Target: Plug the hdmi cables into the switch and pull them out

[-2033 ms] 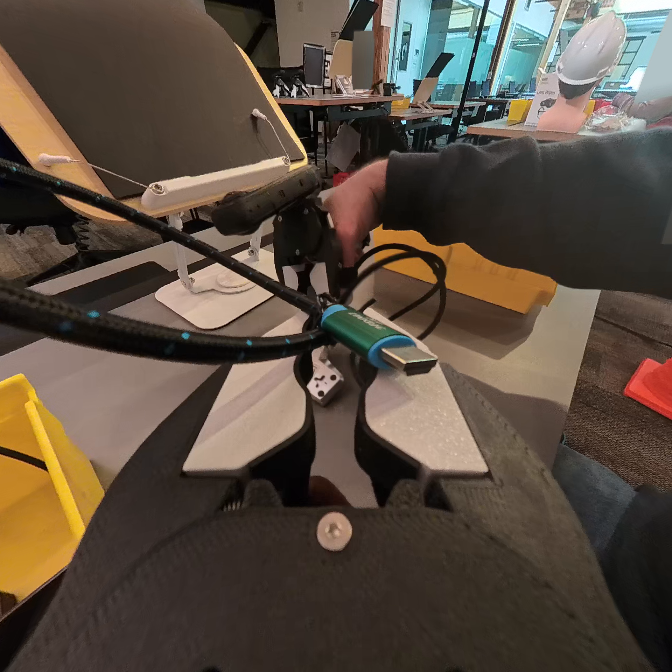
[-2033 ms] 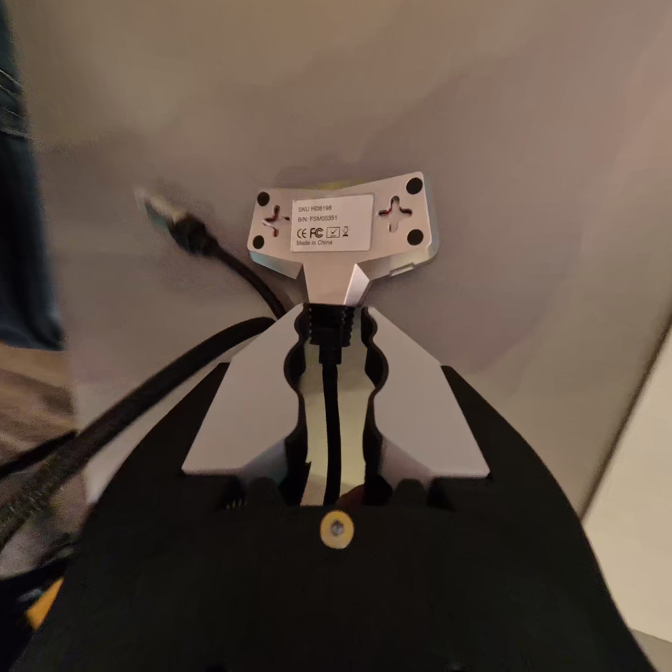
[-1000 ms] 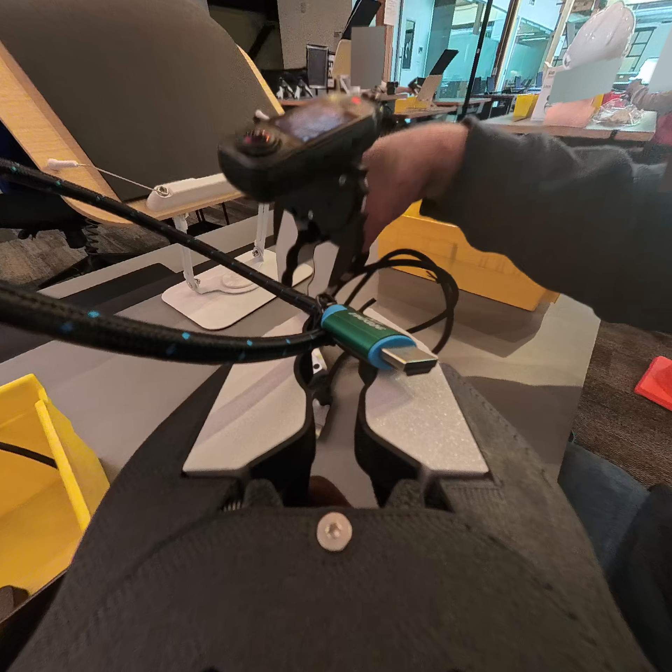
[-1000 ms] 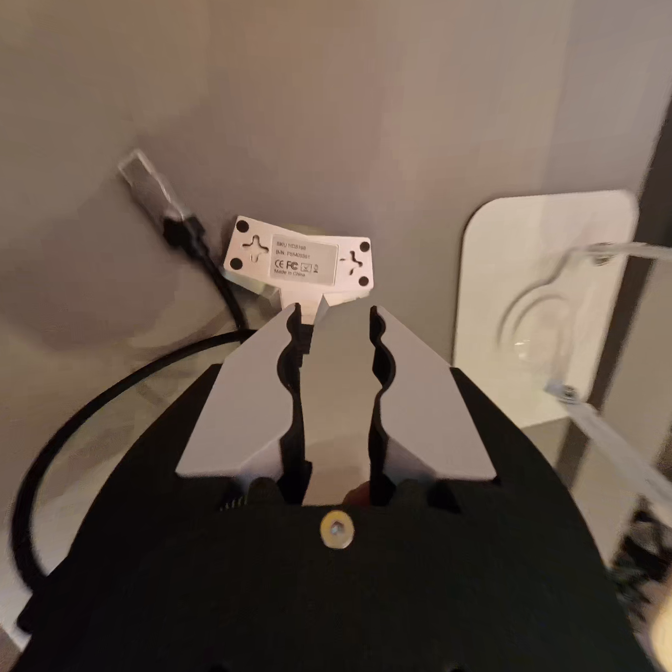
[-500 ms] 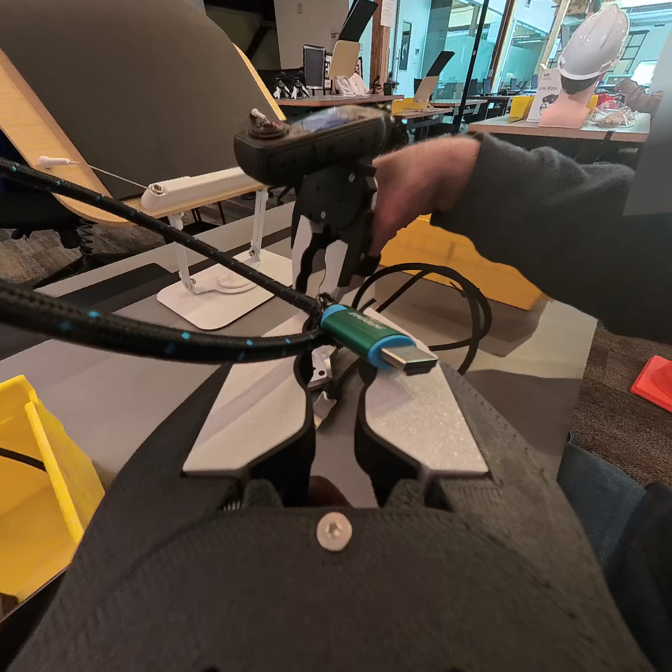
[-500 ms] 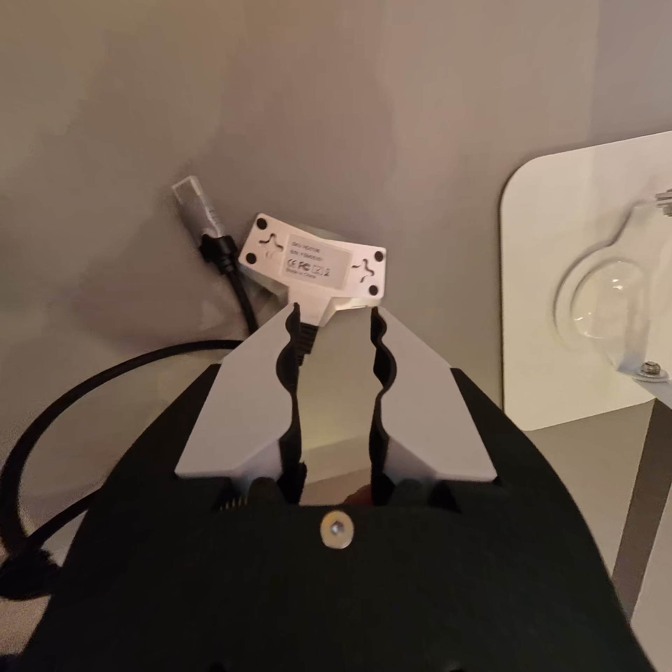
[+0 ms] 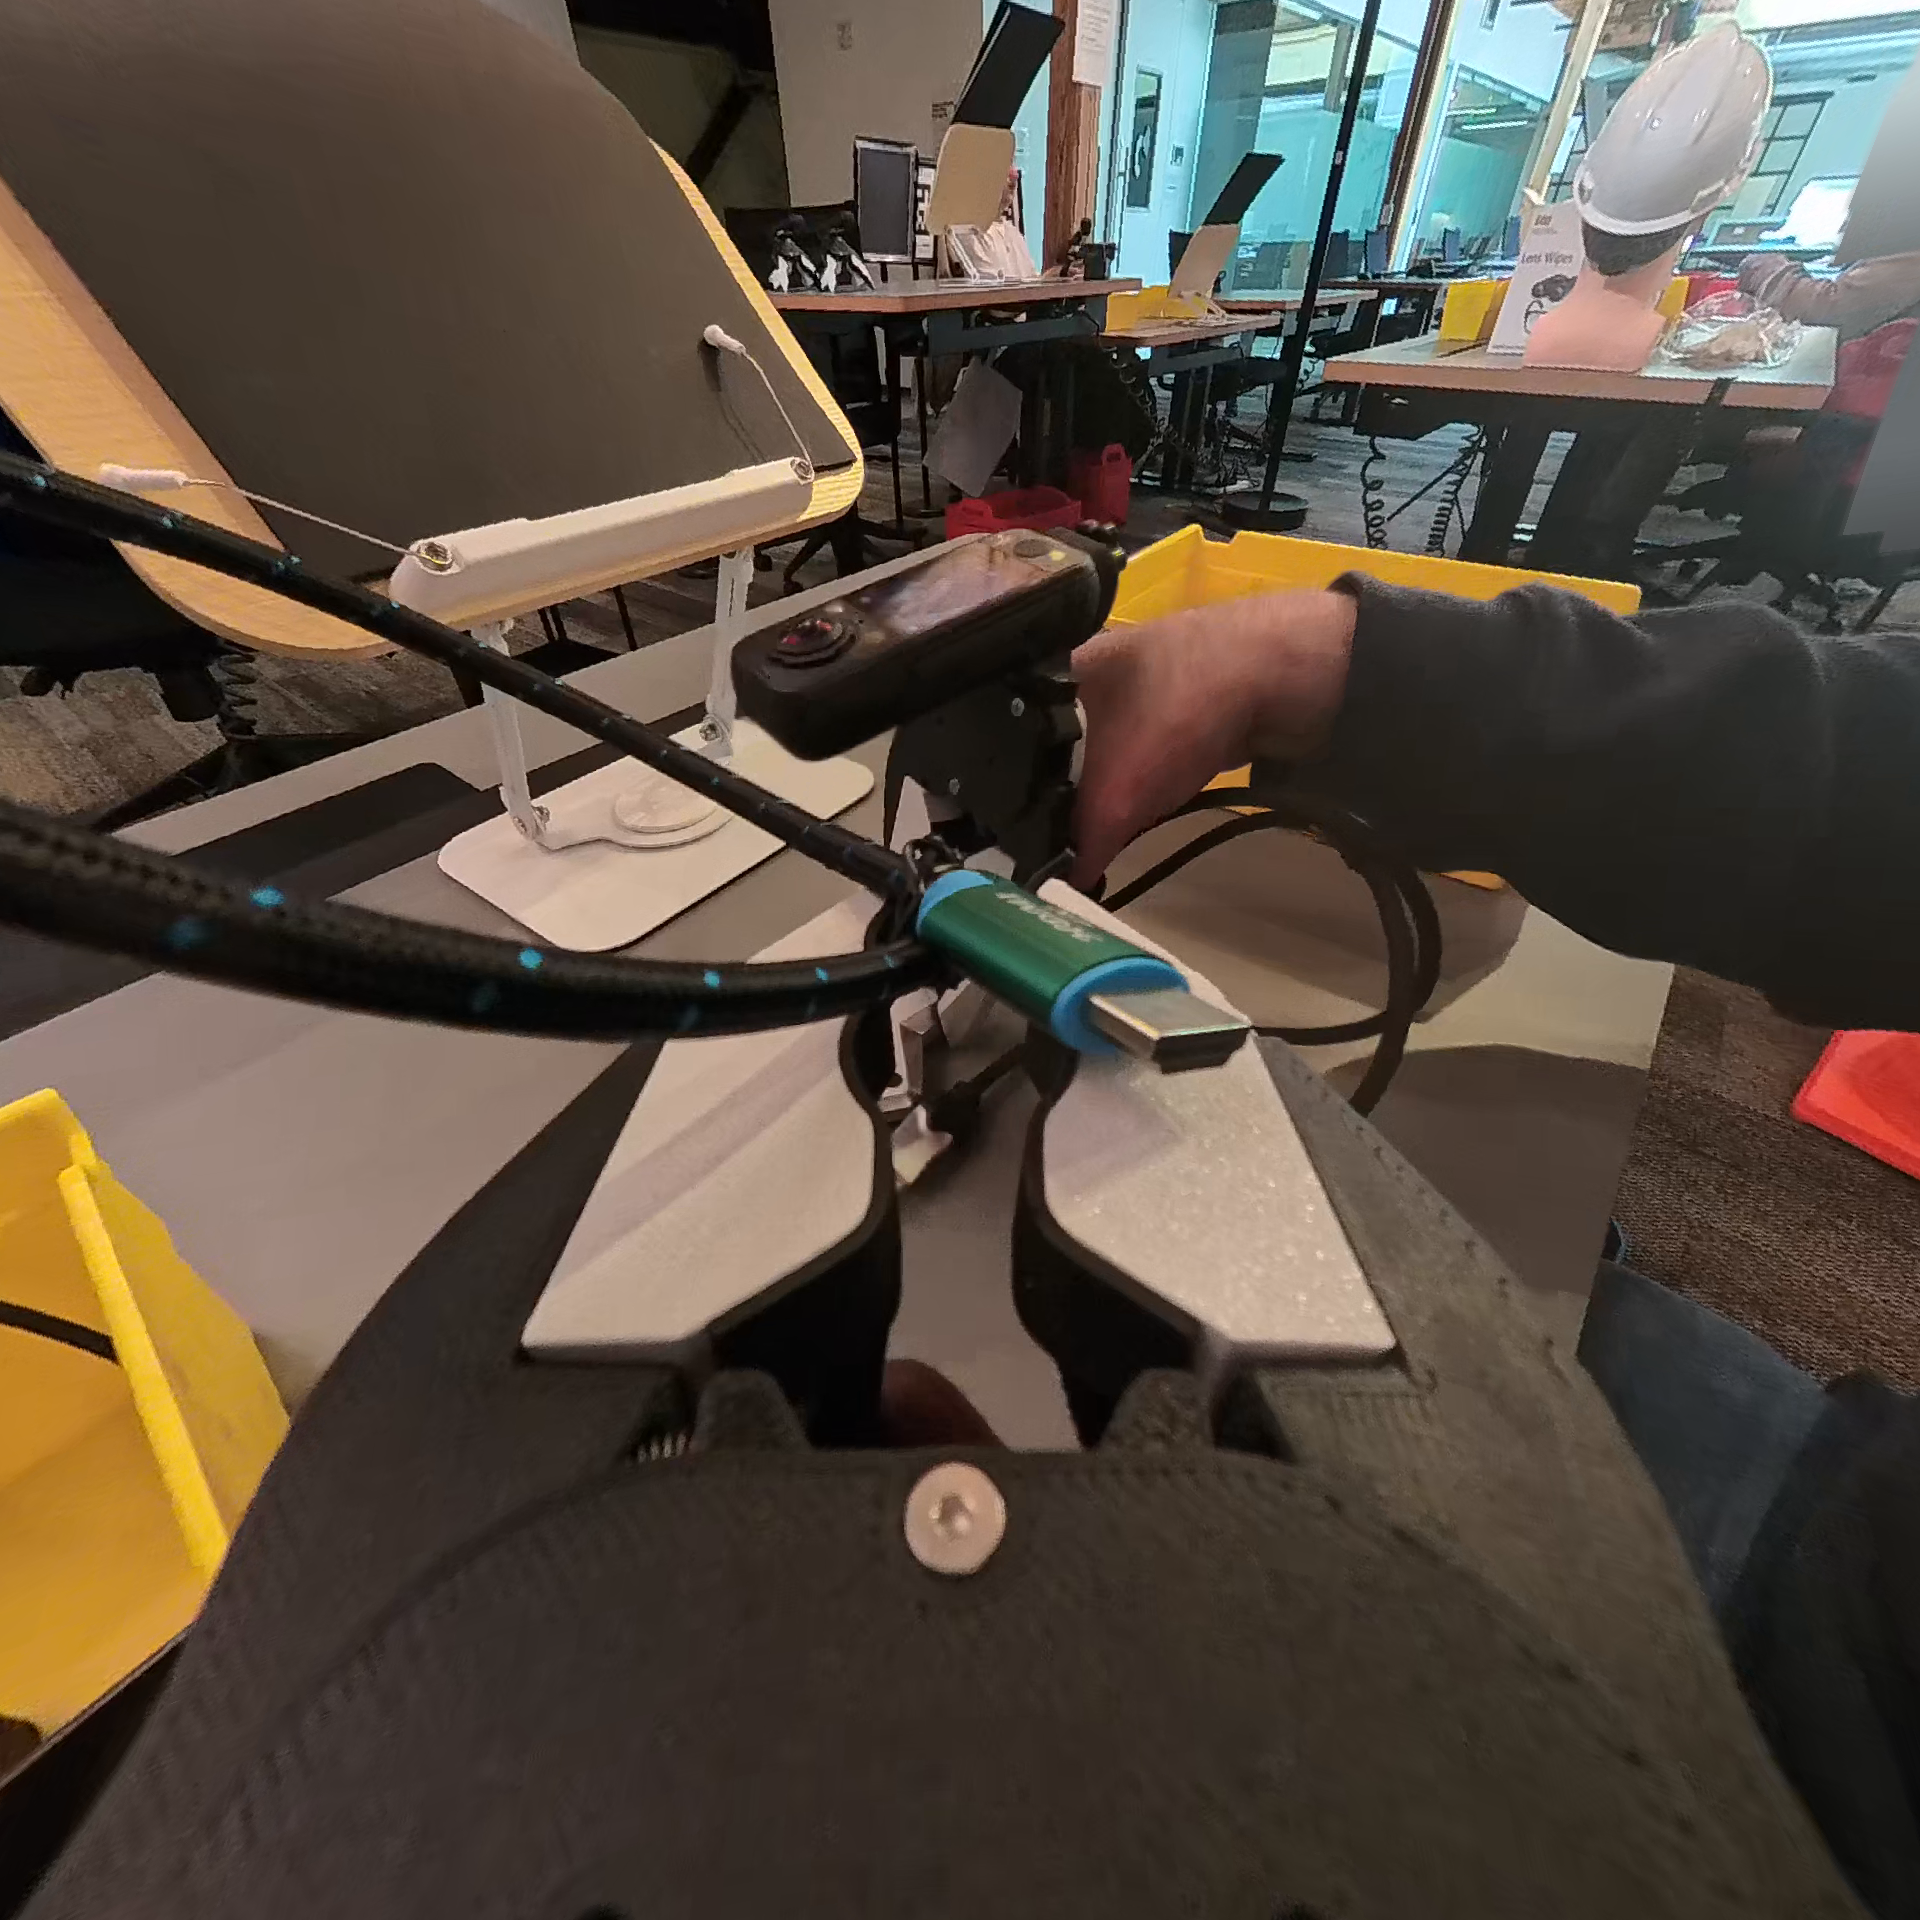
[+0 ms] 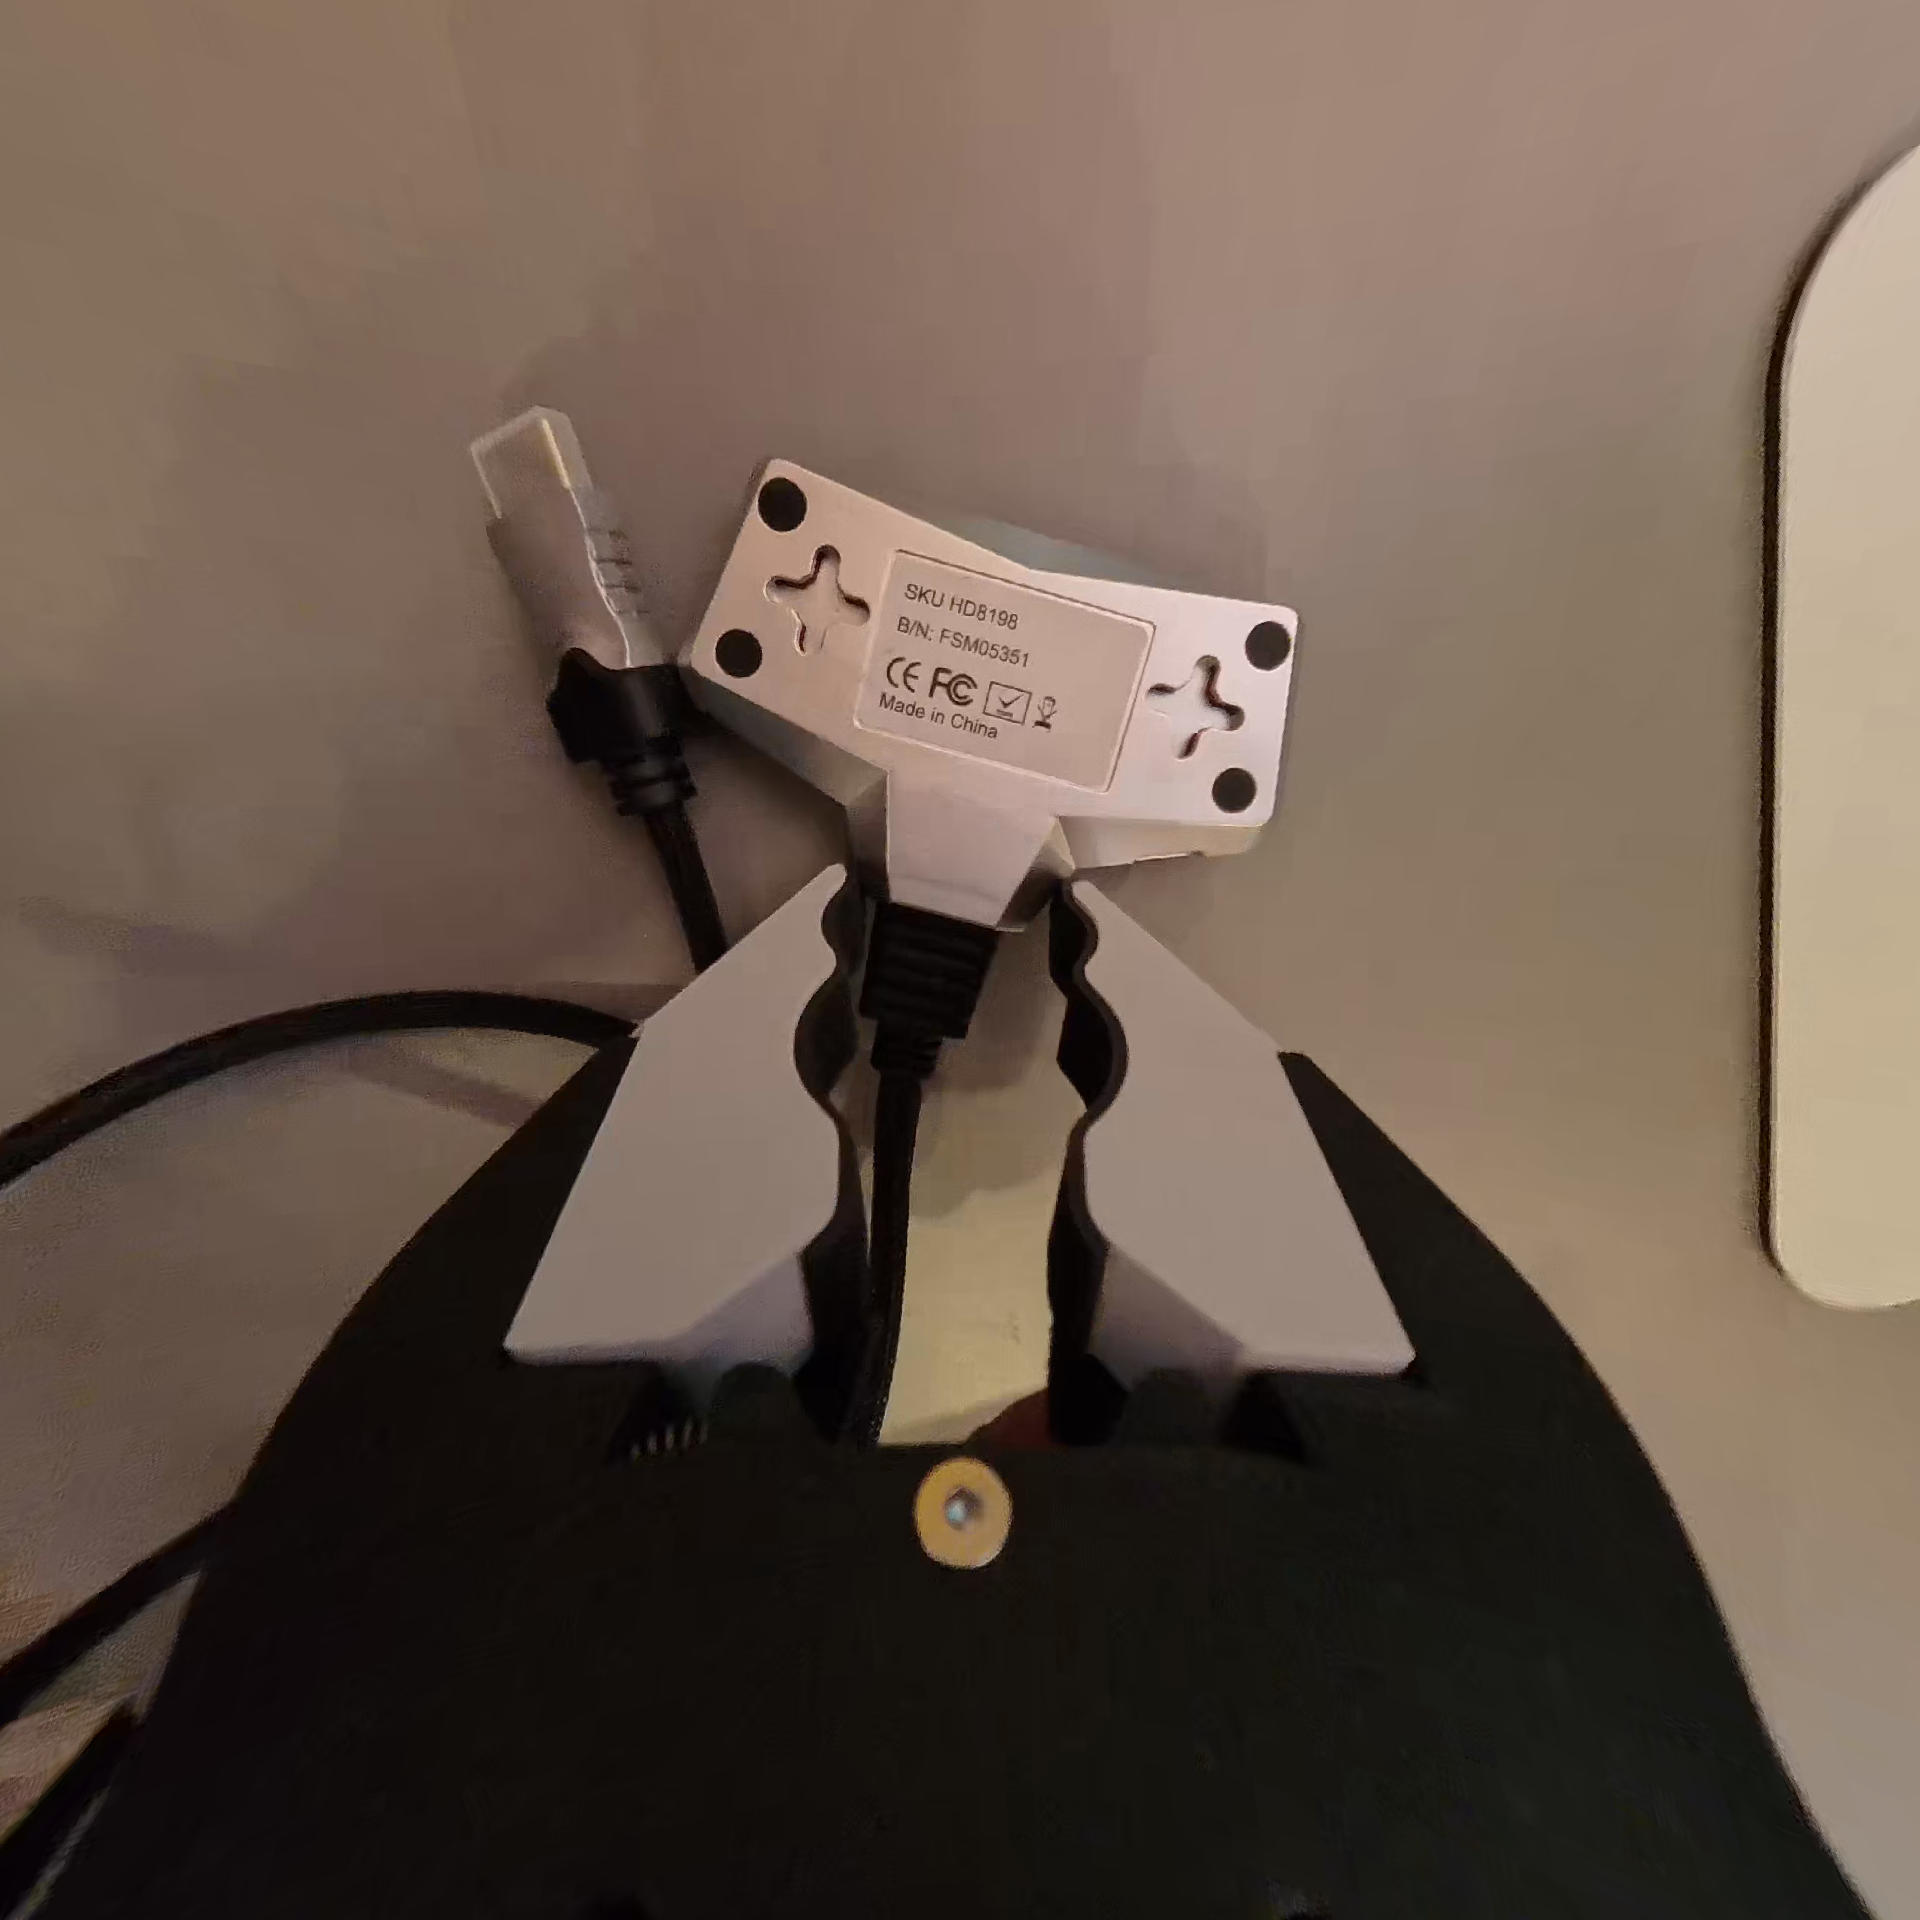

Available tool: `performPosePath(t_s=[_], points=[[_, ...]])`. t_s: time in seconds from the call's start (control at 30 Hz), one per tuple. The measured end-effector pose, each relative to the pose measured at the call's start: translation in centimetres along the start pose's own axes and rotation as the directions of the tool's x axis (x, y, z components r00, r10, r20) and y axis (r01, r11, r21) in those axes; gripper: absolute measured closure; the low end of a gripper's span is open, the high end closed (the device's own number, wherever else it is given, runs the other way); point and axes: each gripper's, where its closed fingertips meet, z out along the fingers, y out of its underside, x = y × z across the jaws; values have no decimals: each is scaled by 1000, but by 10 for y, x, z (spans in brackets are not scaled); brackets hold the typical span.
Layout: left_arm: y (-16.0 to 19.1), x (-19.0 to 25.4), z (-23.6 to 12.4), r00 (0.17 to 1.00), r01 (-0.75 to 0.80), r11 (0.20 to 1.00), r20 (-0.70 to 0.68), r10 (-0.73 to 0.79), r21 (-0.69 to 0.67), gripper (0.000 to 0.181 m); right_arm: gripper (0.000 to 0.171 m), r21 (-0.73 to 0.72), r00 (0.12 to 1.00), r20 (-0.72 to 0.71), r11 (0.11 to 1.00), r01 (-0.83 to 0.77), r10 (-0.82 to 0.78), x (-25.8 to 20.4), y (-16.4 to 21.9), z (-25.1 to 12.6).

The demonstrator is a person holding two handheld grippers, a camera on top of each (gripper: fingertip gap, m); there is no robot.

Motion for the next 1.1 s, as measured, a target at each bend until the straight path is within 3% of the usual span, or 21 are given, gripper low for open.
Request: performPosePath(t_s=[0.23, 0.5, 0.83, 1.1], points=[[-1, 2, 1, 1000, -6, 1000, 3, 6, 1, 162, 140, 202, 993, 105, 979, 21, -43, -12, -7, -4], [-7, -4, -3, 1000, -3, 1000, 11, 3, 13, 162, 139, 467, 959, 149, 872, 148, -242, -34, -31, -61], [-18, 0, -8, 999, 17, 999, -29, -15, 43, 162, 140, 522, 866, 90, 764, 380, -492, -64, -46, -113], [-25, 5, -12, 996, 28, 997, -92, -21, 78, 162, 140, 584, 820, 107, 703, 406, -563, -80, -49, -137]])
